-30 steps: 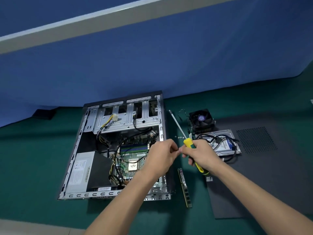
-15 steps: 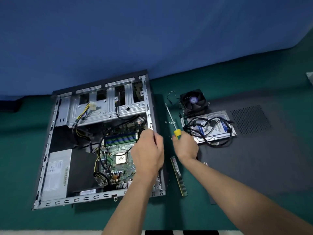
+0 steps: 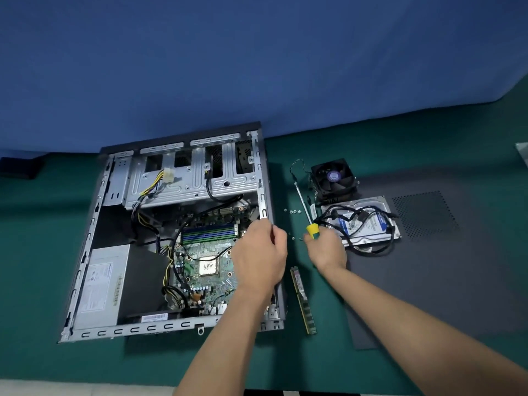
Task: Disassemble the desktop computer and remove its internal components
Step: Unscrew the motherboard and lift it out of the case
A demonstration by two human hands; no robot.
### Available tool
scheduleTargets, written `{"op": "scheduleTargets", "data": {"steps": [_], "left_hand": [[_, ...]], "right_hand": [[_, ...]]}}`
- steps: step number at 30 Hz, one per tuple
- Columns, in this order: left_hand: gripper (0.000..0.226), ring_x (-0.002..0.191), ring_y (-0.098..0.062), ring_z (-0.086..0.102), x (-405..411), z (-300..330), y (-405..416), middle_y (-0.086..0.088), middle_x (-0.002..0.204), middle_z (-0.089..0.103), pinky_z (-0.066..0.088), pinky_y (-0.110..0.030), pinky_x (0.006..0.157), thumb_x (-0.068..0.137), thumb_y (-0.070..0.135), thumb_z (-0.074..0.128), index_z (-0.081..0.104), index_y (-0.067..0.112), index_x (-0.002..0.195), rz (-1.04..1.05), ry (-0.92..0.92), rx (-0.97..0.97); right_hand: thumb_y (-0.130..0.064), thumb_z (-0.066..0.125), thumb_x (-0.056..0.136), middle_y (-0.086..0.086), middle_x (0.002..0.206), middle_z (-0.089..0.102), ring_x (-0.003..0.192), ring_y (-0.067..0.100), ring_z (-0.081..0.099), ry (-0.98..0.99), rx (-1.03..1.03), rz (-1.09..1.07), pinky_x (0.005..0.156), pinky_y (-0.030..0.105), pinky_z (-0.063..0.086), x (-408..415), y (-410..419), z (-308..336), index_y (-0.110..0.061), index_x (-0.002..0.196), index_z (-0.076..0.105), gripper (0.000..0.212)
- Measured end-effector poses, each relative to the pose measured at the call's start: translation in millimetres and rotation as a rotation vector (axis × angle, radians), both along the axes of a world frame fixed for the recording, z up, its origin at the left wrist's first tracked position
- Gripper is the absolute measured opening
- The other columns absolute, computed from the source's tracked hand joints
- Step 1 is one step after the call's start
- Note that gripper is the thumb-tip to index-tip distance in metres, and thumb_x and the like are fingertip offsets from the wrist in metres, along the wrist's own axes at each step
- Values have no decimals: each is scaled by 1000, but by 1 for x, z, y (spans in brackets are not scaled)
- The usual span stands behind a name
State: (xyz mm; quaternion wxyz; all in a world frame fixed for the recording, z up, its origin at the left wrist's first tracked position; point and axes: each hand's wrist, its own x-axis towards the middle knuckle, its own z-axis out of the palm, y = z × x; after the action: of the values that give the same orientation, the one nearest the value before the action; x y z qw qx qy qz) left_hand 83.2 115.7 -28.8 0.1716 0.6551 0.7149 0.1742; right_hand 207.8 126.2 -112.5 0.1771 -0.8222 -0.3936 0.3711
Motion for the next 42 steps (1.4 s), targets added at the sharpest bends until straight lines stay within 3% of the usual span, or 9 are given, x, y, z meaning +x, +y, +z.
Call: {"op": "scheduleTargets", "data": {"steps": [5, 10, 17, 20, 25, 29, 34, 38, 42], "left_hand": [[37, 47, -8, 30, -5, 4, -5, 6, 54, 36, 22, -26, 45, 95, 26, 38, 29, 24, 59, 21, -144, 11], [38, 52, -11, 37, -31, 9, 3, 8, 55, 42, 28, -28, 50, 98, 26, 35, 39, 19, 61, 64, -441, -60], [50, 42, -6, 38, -74, 22, 29, 5, 45, 43, 31, -18, 44, 101, 35, 32, 61, 6, 71, 250, -984, -43], [44, 42, -7, 38, -103, 21, 37, 5, 43, 44, 30, -17, 41, 99, 31, 40, 60, 5, 69, 274, -1077, -92], [42, 27, -6, 31, -151, 6, 47, 5, 34, 43, 24, -16, 33, 100, 19, 40, 54, 8, 62, 393, -1179, -308], [37, 25, -8, 31, -172, -9, 51, -3, 42, 44, 29, -14, 31, 101, 18, 37, 52, 3, 71, 596, -1336, -487], [45, 51, -20, 46, -184, -19, 53, -8, 58, 51, 44, -33, 57, 101, 27, 36, 51, 5, 65, 442, -976, -365], [30, 95, -21, 45, -185, -27, 51, -12, 101, 52, 38, -35, 92, 99, 13, 32, 60, 2, 94, 176, -456, -100], [35, 119, -28, 43, -179, -39, 51, -15, 127, 49, 35, -37, 101, 92, 7, 40, 47, 1, 126, 71, -237, -353]], "right_hand": [[-30, 57, 90, -1, 55, 62, 52, 18, 64, 332, 243, -71, 66, 43, 54, 12, -9, 47, -17, 78, 59, 18], [-44, 61, 86, -5, 44, 50, 40, 14, 52, 344, 302, 188, 50, 33, 49, 1, -10, 108, -22, 63, 51, 33], [-35, 52, 83, -5, 66, 58, 61, 16, 52, -39, 206, 570, 56, 29, 38, -58, -4, 145, -25, 80, 56, 11], [-30, 58, 81, -6, 79, 60, 72, 18, 57, -25, 130, 644, 65, 31, 44, -89, 1, 142, -32, 80, 60, 3], [-40, 71, 75, -11, 81, 63, 66, 6, 55, -5, 85, 510, 61, 26, 43, -130, 2, 127, -38, 81, 61, 12], [-49, 77, 67, -5, 60, 64, 45, 10, 51, -17, -29, 278, 46, 23, 35, -147, 8, 124, -22, 77, 61, 32], [-23, 80, 74, 9, 62, 62, 42, 21, 48, 272, 180, 29, 37, 24, 35, -159, 5, 131, -13, 81, 63, 21], [-38, 75, 75, 1, 57, 61, 36, 4, 44, 21, 378, 45, 35, 15, 31, -172, 6, 132, -20, 77, 63, 22], [-43, 70, 78, -7, 62, 62, 45, 4, 49, -119, 384, 138, 44, 18, 35, -183, 19, 122, -27, 80, 60, 19]]}}
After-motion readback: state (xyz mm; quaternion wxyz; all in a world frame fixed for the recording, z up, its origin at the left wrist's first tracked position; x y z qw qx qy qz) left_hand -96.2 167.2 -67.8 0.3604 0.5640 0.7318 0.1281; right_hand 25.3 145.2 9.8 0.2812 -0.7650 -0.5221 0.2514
